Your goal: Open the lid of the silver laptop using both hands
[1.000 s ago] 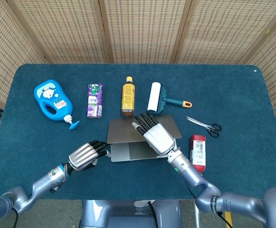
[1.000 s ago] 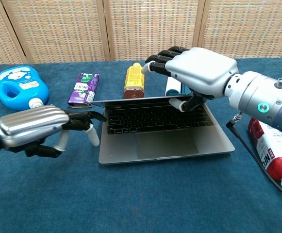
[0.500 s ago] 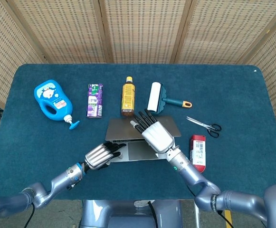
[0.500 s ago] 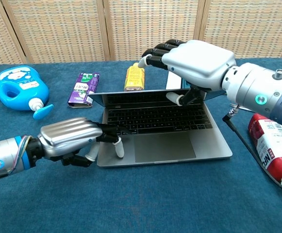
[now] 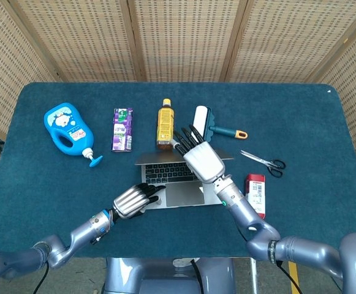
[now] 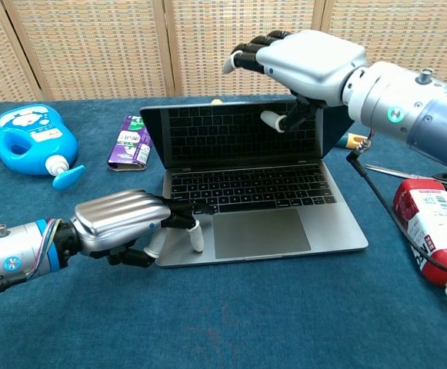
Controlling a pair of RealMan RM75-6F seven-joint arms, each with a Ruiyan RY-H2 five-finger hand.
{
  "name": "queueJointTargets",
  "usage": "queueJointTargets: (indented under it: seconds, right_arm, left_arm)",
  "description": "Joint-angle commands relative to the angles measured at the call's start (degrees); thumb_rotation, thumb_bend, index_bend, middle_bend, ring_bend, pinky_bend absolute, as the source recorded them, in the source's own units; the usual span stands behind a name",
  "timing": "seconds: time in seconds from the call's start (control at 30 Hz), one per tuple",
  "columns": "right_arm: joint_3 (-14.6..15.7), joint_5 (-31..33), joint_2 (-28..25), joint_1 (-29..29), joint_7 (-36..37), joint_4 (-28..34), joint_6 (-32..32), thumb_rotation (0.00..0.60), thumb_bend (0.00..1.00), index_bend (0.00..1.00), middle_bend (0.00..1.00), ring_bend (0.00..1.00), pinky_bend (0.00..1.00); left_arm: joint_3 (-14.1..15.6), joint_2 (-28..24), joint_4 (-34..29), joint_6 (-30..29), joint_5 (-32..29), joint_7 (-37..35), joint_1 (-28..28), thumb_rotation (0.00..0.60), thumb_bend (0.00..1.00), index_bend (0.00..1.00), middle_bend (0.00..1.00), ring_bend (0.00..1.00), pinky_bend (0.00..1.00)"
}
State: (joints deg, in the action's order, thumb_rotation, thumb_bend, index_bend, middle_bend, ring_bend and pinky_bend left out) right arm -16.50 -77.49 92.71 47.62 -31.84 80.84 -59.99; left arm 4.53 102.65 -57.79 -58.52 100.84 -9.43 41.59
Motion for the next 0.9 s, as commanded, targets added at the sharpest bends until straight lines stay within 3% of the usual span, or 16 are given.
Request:
queueJointTargets:
  seconds: [0.03,0.4,0.7,0.9]
  right_arm:
    - [-1.11,1.44,0.11,0.92,-0.3,-1.1,0.55,0.6,0.61,0.17,0.15,0.08,0.06]
    - [-7.84,10.47,2.43,7.93,-3.23,-9.27,4.21,0.6,0.61,0.18,0.16,0.08,0.06]
    - [-8.45,16.05,4.11,10.96,-6.08,-15.02,5.08,0.6,0.61,0.17,0.16,0.08,0.06]
    - [-7.71,16.84,4.31,11.12,-5.64,-14.75,3.69,0.6,0.6,0.17,0.16,0.08,0.06]
  left_arm:
    - [0.34,0.26,0.49,-0.21,-0.08,-0.42,0.15,0.6,1.0,0.36,0.11,0.22,0.28]
    - [1.32,1.49,3.25,-0.23,-0.75,-2.54,0.61,0.6,1.0,0.36,0.11,0.22,0.28]
    - [1.96,2.36,5.03,-0.94,-0.96,-4.71,0.83,0.6,1.0,0.36,0.11,0.22,0.28]
    - [2.03,1.88,4.39,-1.77,-1.35,-5.02,0.63,0.6,1.0,0.36,0.11,0.22,0.28]
